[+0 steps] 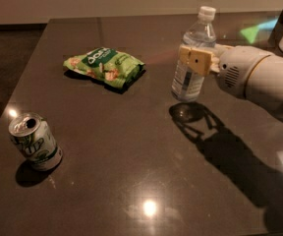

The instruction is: Place blue plastic bottle upright

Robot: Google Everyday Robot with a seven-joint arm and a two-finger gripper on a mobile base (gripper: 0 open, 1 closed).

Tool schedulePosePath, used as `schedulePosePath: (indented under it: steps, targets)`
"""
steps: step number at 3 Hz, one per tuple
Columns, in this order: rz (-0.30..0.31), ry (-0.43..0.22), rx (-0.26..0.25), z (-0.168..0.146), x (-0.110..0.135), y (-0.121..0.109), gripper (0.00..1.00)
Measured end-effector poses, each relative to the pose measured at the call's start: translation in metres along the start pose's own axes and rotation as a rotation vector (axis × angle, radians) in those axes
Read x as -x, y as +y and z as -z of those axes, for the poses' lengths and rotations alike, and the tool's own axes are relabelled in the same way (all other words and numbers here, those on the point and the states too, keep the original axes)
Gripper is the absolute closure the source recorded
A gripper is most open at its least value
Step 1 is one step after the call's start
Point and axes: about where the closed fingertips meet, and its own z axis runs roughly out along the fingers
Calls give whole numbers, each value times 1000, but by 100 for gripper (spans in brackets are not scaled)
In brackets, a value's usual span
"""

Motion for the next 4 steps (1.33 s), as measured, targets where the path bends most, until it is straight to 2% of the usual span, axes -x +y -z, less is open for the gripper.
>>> schedulePosePath:
  steps: [1,2,3,4]
  targets:
    - [167,37,-42,11,4,-14,100]
    - [256,44,-75,17,12,-25,100]
    - [297,20,-91,19,23,-30,100]
    - [296,-11,-91,22,34,-31,100]
